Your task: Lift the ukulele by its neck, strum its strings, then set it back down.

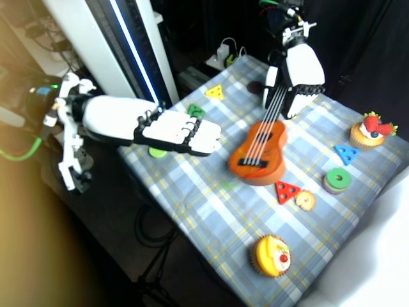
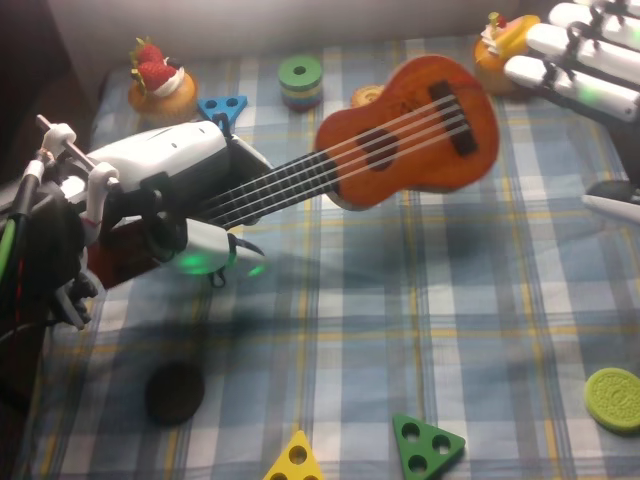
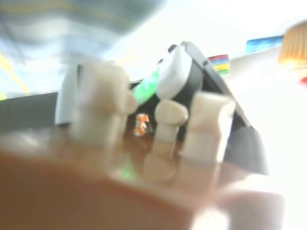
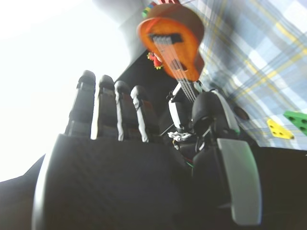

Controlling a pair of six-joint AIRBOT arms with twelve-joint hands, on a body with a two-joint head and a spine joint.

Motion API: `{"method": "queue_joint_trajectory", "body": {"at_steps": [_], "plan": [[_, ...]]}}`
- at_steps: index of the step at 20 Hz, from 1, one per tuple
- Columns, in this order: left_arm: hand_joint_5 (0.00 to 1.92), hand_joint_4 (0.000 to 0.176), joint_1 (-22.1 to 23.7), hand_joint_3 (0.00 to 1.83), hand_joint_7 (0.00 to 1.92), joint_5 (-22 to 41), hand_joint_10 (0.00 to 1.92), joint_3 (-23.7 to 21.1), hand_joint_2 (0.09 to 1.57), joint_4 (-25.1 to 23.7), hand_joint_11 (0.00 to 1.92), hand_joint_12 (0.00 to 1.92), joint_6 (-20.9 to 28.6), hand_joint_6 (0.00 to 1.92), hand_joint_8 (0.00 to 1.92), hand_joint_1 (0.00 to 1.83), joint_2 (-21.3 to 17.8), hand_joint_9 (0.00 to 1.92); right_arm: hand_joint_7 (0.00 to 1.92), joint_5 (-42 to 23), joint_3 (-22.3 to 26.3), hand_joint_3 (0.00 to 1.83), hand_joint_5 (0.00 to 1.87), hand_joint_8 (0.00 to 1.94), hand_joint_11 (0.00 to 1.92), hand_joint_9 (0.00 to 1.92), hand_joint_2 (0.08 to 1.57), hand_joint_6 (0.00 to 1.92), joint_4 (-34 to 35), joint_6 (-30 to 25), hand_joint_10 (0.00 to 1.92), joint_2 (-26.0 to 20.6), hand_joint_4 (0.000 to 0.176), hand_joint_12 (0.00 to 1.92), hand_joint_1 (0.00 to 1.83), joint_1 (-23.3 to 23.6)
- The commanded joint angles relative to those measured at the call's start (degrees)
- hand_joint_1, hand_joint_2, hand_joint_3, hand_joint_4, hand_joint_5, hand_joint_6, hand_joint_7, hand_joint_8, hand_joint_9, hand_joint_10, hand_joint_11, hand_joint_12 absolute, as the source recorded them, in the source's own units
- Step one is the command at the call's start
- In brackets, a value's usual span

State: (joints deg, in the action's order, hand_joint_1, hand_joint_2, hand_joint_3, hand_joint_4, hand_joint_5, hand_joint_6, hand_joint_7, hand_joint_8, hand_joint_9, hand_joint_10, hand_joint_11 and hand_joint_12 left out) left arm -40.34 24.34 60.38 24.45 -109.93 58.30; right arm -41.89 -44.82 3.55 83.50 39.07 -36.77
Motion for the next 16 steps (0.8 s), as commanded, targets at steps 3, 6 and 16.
{"method": "queue_joint_trajectory", "body": {"at_steps": [3, 6, 16], "plan": [[0.85, 0.000, 0.8, 0.00, 1.01, 6.5, 1.92, -0.3, 1.12, -2.0, 1.37, 1.92, 1.8, 1.92, 1.92, 1.31, -0.3, 1.23, 0.00, -3.3, -1.6, 0.01, 0.00, 0.00, 0.00, 0.00, 1.34, 0.00, -0.7, 0.1, 0.00, 1.8, 0.036, 0.00, 0.10, 2.8], [0.87, 0.000, 1.2, 0.00, 1.04, 6.9, 1.92, -0.4, 1.09, -3.4, 1.40, 1.92, 3.0, 1.92, 1.92, 1.33, -0.3, 1.25, 0.00, -1.3, -2.7, 0.01, 0.00, 0.00, 0.00, 0.00, 1.37, 0.00, -0.8, 0.2, 0.00, 3.3, 0.053, 0.00, 0.14, 3.9], [0.89, 0.044, 1.7, 0.00, 1.07, 8.0, 1.92, -0.9, 1.12, -5.2, 1.45, 1.92, 4.2, 1.92, 1.92, 1.30, -0.3, 1.28, 0.00, 1.4, -4.1, 0.00, 0.00, 0.00, 0.00, 0.00, 1.28, 0.00, -1.4, 0.7, 0.00, 6.0, 0.112, 0.00, 0.00, 5.2]]}}
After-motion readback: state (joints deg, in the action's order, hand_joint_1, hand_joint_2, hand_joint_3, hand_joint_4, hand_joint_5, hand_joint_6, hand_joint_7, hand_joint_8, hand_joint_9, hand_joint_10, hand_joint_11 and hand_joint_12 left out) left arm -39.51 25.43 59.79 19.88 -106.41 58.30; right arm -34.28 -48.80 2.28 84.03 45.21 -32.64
